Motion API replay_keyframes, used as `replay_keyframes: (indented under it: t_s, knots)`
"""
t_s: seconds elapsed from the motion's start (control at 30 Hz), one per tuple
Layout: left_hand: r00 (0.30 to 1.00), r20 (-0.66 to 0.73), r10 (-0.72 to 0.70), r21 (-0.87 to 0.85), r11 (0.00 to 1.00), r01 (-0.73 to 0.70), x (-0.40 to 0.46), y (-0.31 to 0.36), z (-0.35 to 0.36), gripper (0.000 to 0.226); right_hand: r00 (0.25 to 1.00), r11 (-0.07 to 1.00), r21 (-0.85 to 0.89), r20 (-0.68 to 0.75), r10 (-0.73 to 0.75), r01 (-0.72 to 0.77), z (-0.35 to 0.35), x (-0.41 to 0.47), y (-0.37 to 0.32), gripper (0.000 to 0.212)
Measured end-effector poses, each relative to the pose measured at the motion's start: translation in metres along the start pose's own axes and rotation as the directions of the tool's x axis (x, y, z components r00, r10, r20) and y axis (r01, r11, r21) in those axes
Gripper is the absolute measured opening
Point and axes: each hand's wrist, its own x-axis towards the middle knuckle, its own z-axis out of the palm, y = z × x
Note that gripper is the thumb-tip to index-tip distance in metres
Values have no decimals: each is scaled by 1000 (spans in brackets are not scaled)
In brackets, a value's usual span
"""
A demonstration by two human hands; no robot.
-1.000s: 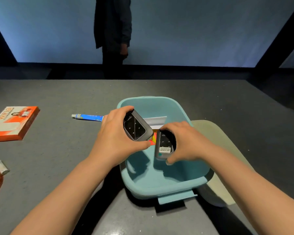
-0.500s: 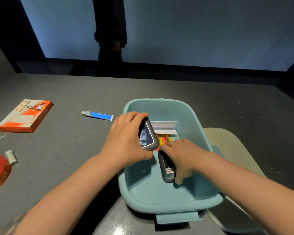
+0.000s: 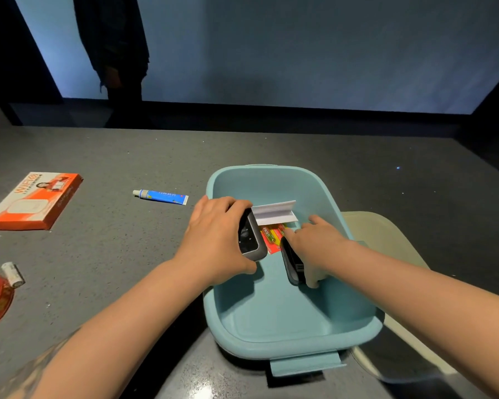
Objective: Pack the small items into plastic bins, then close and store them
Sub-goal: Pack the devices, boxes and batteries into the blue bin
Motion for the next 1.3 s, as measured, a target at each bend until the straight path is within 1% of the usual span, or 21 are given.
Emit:
replay_keyframes:
  t_s: [0.13,0.27,0.33,0.4,0.47,0.53,0.6,0.73,0.83,0.87,0.93,1.0,1.07,1.13,1.2,1.3]
  knots:
    - [998,62,17,71,997,-22,1,1,-2,94,999,1000,-14,-26,20,-21,5,7,-1,87]
    - [995,96,23,106,994,-33,1,2,-2,97,995,1000,-26,-102,11,-14,11,6,0,87]
    - [997,81,18,97,995,-26,1,2,-2,96,991,999,37,-134,-11,16,11,5,0,86]
    - [999,31,10,47,999,-11,0,2,-2,93,990,990,131,-137,-26,44,8,5,-3,89]
    - [999,-32,-11,-35,999,10,-1,1,-1,89,990,983,171,-138,-39,63,5,5,-6,90]
    - [998,-58,-25,-67,998,21,-2,0,0,88,986,974,207,-154,-60,92,4,5,-8,96]
    - [998,-51,-26,-58,998,23,-2,0,1,89,983,961,251,-168,-73,115,3,5,-8,103]
    - [999,-27,-30,-38,999,29,-2,1,0,93,979,935,319,-175,-103,156,1,4,-10,103]
    - [999,-24,-39,-39,999,38,-3,1,0,93,977,914,374,-195,-90,159,-2,1,-5,106]
    - [999,-24,-43,-37,998,42,-3,1,0,93,975,928,341,-204,-84,151,-3,0,-2,106]
    - [999,-22,-48,-33,998,47,-4,0,-1,93,973,977,177,-218,-81,120,-4,0,3,102]
    - [999,-13,-53,-36,998,53,-3,1,-1,93,979,996,31,-192,-72,79,-5,3,6,93]
    - [999,-7,-53,-33,998,53,-3,2,-2,94,988,999,-26,-145,-49,46,-6,9,6,80]
    - [999,-3,-50,-28,998,50,-3,3,-2,94,994,999,-25,-102,-34,32,-7,15,5,71]
    - [999,-1,-48,-25,999,48,-3,2,-1,96,995,999,20,-88,-37,39,-6,18,5,72]
    - [999,0,-51,-22,998,51,-3,3,-1,96,987,988,122,-140,-74,91,-2,20,3,75]
